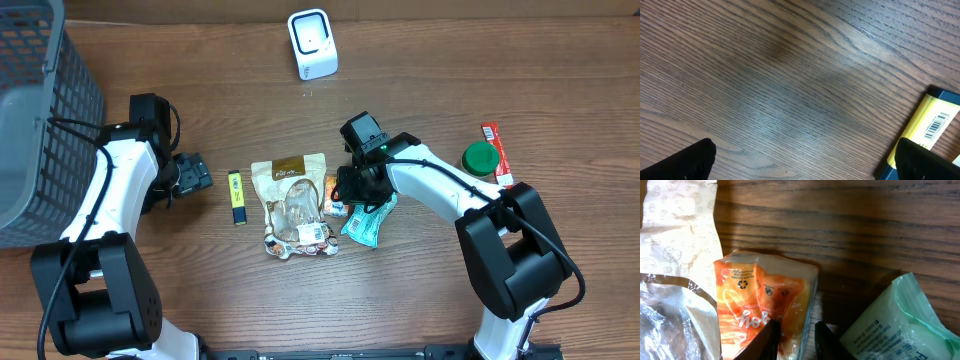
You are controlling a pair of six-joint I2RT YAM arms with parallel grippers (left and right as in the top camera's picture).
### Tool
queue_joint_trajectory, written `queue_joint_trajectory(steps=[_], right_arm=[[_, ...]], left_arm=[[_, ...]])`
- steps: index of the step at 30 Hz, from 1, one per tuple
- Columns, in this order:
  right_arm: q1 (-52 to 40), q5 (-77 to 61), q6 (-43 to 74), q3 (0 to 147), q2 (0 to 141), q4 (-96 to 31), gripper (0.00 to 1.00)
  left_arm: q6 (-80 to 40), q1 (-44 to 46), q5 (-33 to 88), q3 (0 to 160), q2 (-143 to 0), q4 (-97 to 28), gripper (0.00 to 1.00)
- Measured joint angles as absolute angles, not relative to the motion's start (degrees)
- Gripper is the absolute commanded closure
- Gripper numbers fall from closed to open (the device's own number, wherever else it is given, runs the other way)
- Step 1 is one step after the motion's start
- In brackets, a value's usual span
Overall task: Scan the item barcode
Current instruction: 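Grasp the orange packet with the right gripper and lift it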
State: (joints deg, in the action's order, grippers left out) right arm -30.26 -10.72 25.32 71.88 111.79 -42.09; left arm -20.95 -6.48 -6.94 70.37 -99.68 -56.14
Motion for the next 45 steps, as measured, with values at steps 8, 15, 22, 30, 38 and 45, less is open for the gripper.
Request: queue_joint_trajectory(steps=[8,15,22,30,38,45], right_arm=[[-30.3,-11.6,26.2,71.8,111.8,-41.7,0.73],[-29.4,-16.6,26.8,71.8,111.8,-41.6,0.72],[-28.8,-19.3,26.8,71.8,111.8,-41.7,0.71],[-28.9,-19.1,27.6,71.8,111.8,-41.6,0.72],[-28.9,-17.3,28.4,71.6,111.8,-40.8,0.73],[-28.9,-17.6,29.9,68.5,111.3,-36.2,0.93]], left_arm=[[-20.9,-6.5,-6.9,70.4,-99.7,-56.1,0.0],[-20.9,-6.5,-6.9,70.4,-99.7,-56.1,0.0],[-20.9,-6.5,-6.9,70.4,-99.7,-56.1,0.0],[-20.9,-6.5,-6.9,70.4,-99.7,-56.1,0.0],[-20.9,-6.5,-6.9,70.4,-99.7,-56.1,0.0],[-20.9,-6.5,-6.9,70.4,-99.7,-56.1,0.0]])
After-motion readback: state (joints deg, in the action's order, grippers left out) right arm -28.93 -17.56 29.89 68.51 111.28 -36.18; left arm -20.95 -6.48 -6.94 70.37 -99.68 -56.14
